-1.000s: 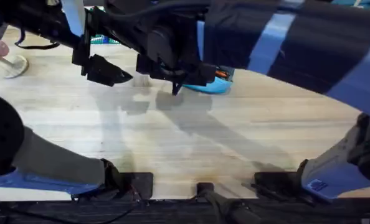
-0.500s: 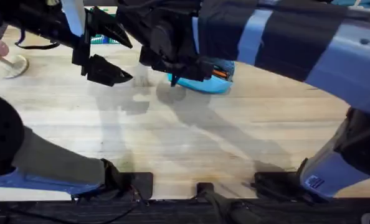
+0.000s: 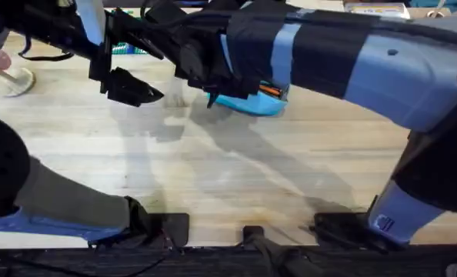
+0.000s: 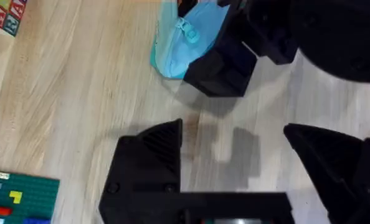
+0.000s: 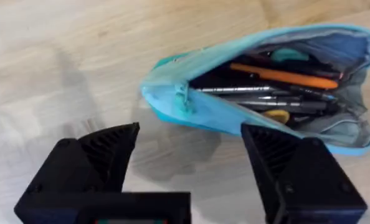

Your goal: Unzip the bag, pick up the pens from the table one at a time and place them inside, then zip the bag closed.

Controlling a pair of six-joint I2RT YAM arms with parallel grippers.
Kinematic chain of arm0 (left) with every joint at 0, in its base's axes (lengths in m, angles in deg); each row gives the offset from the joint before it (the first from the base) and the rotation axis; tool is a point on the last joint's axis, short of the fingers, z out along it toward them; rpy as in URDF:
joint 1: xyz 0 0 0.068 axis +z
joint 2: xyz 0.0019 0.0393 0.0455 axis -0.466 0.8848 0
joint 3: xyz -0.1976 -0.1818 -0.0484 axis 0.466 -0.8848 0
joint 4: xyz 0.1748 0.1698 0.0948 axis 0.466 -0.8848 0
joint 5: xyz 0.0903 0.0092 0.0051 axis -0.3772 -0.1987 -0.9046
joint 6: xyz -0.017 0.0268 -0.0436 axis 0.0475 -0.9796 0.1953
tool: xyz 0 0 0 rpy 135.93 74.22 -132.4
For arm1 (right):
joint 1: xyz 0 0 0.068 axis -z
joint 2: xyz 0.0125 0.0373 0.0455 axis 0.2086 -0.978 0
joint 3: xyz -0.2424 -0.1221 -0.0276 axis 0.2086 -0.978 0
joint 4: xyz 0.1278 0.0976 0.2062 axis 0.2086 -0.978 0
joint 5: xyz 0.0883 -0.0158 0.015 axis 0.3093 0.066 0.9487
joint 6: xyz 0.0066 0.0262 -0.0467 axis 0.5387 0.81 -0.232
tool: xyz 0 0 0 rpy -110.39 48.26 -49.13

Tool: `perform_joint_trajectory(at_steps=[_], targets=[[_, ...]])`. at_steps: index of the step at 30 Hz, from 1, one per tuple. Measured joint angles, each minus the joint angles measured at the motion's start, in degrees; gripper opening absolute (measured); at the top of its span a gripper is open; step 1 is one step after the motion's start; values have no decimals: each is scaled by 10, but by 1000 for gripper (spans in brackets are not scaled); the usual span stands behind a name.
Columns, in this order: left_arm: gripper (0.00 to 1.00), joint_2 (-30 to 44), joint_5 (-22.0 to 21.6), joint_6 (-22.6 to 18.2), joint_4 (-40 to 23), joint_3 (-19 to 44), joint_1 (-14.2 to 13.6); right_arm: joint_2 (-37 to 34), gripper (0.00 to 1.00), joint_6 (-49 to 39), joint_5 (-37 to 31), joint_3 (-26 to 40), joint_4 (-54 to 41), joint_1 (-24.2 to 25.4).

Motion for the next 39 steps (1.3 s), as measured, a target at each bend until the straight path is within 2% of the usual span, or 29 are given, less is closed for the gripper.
perform_joint_trajectory(at_steps=[30, 31, 39], targets=[[993, 0, 0, 0, 6, 0, 0, -31, 995, -40, -54, 0, 47, 1], [993, 0, 0, 0, 6, 0, 0, -31, 963, -42, -57, 0, 47, 1], [994, 0, 0, 0, 6, 0, 0, -32, 953, -48, -60, 0, 46, 5]])
